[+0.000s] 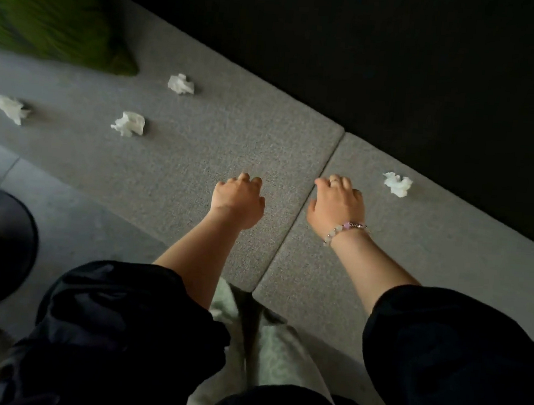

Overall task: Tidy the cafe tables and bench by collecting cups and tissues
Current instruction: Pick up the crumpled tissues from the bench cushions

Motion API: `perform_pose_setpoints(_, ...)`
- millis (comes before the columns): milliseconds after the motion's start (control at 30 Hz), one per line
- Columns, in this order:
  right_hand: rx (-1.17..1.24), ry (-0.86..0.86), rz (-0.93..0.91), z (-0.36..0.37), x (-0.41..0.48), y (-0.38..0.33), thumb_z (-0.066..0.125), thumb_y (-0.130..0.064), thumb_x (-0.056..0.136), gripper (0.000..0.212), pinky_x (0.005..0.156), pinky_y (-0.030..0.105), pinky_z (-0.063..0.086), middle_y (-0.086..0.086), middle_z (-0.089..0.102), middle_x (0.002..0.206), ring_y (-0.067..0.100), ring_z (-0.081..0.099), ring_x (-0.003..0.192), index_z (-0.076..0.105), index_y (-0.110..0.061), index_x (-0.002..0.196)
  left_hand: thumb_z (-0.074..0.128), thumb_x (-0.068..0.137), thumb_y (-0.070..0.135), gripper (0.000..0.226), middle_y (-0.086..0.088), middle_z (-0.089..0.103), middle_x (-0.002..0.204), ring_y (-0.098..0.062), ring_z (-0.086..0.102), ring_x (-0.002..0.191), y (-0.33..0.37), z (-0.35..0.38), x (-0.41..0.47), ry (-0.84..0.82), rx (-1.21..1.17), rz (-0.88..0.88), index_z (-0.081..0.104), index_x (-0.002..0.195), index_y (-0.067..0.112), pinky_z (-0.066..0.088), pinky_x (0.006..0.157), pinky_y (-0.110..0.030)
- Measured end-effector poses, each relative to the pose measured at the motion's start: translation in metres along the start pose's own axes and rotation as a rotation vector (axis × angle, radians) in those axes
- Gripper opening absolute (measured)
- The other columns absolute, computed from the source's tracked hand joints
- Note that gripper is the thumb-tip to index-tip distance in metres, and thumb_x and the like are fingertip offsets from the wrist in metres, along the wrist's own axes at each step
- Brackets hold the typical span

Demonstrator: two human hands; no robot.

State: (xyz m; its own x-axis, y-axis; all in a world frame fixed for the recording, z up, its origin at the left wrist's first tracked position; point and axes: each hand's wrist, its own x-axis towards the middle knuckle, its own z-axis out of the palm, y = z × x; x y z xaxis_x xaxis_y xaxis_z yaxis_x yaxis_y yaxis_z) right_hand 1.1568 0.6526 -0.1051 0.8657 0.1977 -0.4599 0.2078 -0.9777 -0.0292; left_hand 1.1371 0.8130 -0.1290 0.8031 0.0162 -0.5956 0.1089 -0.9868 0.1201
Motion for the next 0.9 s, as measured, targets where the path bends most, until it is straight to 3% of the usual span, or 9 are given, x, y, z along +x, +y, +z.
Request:
perform_pose_setpoints(167, -0.011, -0.08, 0.007, 0.031, 0.036, -0.009, 0.042, -0.025, 0.094, 0.04, 0.099, 0.035, 0.034, 0.008, 0.045, 0.135, 0.023, 0.037, 0.127, 0.043, -0.012, 0.132, 0.036, 0.099, 0.035, 0.046, -0.01, 0.045, 0.138, -0.028, 0.047, 0.125, -0.013, 0.024, 0.051, -0.088, -0.022, 0.022, 0.037, 0.141, 0.015, 0.037, 0.102, -0.04)
perform_pose_setpoints(333, -0.007, -0.048, -0.045, 0.048, 0.096, -0.031, 0.042, -0.022, 0.092, 0.04, 0.1, 0.034, 0.032, 0.007, 0.047, 0.134, 0.023, 0.037, 0.127, 0.046, -0.013, 0.13, 0.037, 0.099, 0.034, 0.046, -0.01, 0.045, 0.138, -0.028, 0.043, 0.127, -0.042, 0.032, 0.107, -0.061, -0.072, -0.003, 0.038, 0.141, 0.015, 0.037, 0.101, -0.039)
perform_pose_setpoints(500, 0.084, 0.097, -0.084, 0.071, 0.143, -0.052, 0.053, -0.018, 0.087, 0.037, 0.097, 0.038, 0.038, 0.012, 0.056, 0.123, 0.028, 0.047, 0.119, 0.056, -0.007, 0.121, 0.041, 0.097, 0.03, 0.044, -0.014, 0.044, 0.137, -0.03, 0.039, 0.127, -0.11, 0.015, 0.178, 0.109, -0.148, -0.175, 0.041, 0.138, 0.012, 0.038, 0.101, -0.04)
perform_pose_setpoints(633, 0.017, 0.023, -0.101, 0.101, 0.156, -0.051, 0.051, -0.024, 0.09, 0.043, 0.103, 0.039, 0.037, 0.011, 0.05, 0.134, 0.026, 0.041, 0.129, 0.049, -0.009, 0.131, 0.045, 0.095, 0.027, 0.049, -0.018, 0.035, 0.142, -0.034, 0.032, 0.131, -0.146, -0.007, 0.231, 0.259, -0.23, -0.312, 0.036, 0.14, 0.01, 0.035, 0.104, -0.044)
perform_pose_setpoints(800, 0.031, 0.057, -0.121, 0.134, 0.162, -0.039, 0.08, -0.016, 0.062, 0.044, 0.079, 0.045, 0.054, 0.015, 0.069, 0.102, 0.033, 0.065, 0.1, 0.068, -0.003, 0.102, 0.051, 0.091, 0.027, 0.059, -0.019, 0.02, 0.15, -0.037, 0.015, 0.14, -0.157, -0.013, 0.282, 0.326, -0.261, -0.384, 0.029, 0.144, 0.014, 0.03, 0.109, -0.048)
perform_pose_setpoints(900, 0.035, 0.106, -0.143, 0.14, 0.167, -0.03, 0.082, -0.017, 0.059, 0.046, 0.077, 0.045, 0.056, 0.014, 0.069, 0.1, 0.031, 0.066, 0.097, 0.068, -0.003, 0.101, 0.053, 0.09, 0.025, 0.07, -0.019, 0.006, 0.155, -0.045, 0.001, 0.142, -0.163, 0.002, 0.295, 0.291, -0.099, -0.332, 0.017, 0.149, 0.018, 0.013, 0.116, -0.051)
